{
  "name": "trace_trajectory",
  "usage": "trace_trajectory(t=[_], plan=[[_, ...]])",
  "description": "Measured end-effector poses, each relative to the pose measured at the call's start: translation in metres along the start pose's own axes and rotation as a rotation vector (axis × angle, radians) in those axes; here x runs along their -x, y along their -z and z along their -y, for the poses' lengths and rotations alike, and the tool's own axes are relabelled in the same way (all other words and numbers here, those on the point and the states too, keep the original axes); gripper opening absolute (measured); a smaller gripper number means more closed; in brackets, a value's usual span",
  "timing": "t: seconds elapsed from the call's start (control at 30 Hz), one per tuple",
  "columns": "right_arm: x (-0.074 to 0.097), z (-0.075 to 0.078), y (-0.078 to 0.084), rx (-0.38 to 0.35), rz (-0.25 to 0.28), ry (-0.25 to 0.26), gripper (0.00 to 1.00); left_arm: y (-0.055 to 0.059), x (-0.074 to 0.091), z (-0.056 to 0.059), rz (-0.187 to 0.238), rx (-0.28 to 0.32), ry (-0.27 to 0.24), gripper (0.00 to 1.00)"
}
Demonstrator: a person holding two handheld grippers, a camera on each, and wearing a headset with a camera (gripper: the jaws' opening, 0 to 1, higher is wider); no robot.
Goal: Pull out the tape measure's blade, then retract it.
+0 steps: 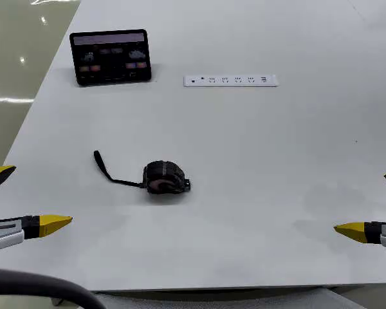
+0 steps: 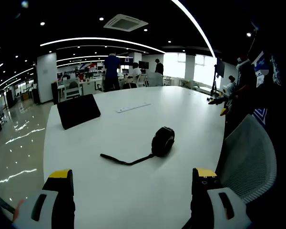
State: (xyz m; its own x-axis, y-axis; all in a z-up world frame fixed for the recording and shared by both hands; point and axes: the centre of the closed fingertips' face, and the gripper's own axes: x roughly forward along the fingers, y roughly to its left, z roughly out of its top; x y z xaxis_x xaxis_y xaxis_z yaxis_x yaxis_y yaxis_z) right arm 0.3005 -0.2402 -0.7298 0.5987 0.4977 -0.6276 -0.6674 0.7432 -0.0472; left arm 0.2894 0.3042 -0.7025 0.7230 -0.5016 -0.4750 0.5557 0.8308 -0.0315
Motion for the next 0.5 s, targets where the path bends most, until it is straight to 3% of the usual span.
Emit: trace_trajectory(t=[0.5], plan=[[0.0042,0.0033,-0.0006,0.016,0.006,0.016,1.00,-0.0015,-0.0020,0.0007,-0.002,-0.003,0.010,1.00]])
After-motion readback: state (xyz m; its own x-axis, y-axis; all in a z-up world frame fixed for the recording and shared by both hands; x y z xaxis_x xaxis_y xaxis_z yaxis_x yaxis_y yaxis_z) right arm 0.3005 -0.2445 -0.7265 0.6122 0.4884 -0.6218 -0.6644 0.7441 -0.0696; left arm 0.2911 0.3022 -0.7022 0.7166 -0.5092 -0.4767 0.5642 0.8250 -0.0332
